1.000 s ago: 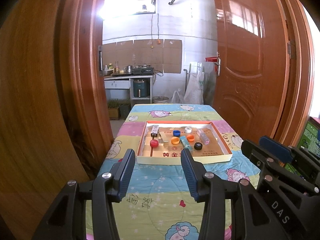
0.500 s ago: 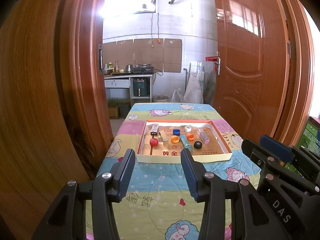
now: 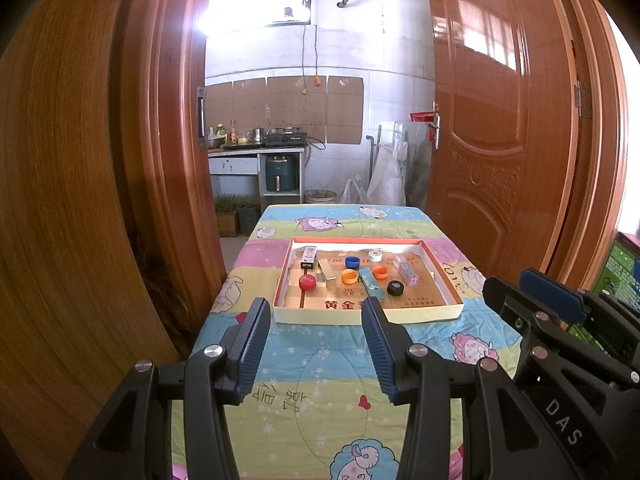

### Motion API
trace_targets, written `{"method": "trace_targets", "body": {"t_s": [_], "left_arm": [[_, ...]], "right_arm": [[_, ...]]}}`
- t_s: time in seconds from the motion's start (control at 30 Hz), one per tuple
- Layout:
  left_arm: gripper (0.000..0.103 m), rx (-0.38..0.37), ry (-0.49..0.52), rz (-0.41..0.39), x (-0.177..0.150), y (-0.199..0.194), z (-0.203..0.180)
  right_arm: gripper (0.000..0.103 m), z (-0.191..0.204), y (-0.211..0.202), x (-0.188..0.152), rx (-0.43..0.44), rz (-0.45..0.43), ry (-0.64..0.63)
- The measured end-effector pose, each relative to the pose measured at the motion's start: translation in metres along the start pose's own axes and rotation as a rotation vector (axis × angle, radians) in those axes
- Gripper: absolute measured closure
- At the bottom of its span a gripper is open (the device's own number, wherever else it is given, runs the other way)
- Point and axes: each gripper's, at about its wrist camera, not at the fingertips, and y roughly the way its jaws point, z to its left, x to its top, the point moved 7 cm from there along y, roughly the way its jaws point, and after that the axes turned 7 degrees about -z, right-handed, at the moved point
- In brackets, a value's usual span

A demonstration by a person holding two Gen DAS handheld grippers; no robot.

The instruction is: Organize rigid objects

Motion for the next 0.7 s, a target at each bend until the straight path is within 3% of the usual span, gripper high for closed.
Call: {"method": "trace_targets", "body": {"t_s": [0.7], "left_arm": [[0.056, -0.020, 0.002, 0.004, -0.0034, -0.0049, -0.0057]], "right_arm": [[0.069, -0.0003, -0.0005, -0.0002, -0.001, -0.002, 0.001]]}}
